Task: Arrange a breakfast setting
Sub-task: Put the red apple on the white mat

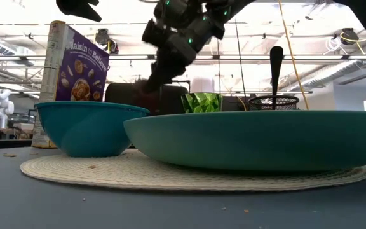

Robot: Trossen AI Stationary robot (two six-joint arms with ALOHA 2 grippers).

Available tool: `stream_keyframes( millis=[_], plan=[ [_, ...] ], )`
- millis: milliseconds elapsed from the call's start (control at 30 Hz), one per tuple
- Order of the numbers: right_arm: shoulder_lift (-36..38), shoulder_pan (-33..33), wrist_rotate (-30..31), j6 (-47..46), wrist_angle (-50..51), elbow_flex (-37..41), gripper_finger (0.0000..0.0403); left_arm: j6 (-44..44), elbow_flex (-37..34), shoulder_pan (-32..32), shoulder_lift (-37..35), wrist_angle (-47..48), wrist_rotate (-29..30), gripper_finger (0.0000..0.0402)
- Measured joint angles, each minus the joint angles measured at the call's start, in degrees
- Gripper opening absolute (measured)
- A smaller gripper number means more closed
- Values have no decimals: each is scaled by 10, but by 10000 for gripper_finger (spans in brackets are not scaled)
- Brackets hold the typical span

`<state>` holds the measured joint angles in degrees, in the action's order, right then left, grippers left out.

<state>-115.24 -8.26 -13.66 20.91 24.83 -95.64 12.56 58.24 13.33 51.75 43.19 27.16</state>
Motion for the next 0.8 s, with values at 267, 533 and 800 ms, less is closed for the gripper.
stream_keyframes(
  millis=[267, 533, 800],
  plan=[
    [-54, -1, 2, 12, 5, 0, 233, 2, 0, 0, 0, -2, 0, 358],
    [-60, -2, 1, 13, 11, 0, 233, 3, 0, 0, 0, -2, 0, 358],
    [-68, -2, 1, 14, 16, 0, 233, 12, 0, 0, 0, -1, 0, 358]
  ],
)
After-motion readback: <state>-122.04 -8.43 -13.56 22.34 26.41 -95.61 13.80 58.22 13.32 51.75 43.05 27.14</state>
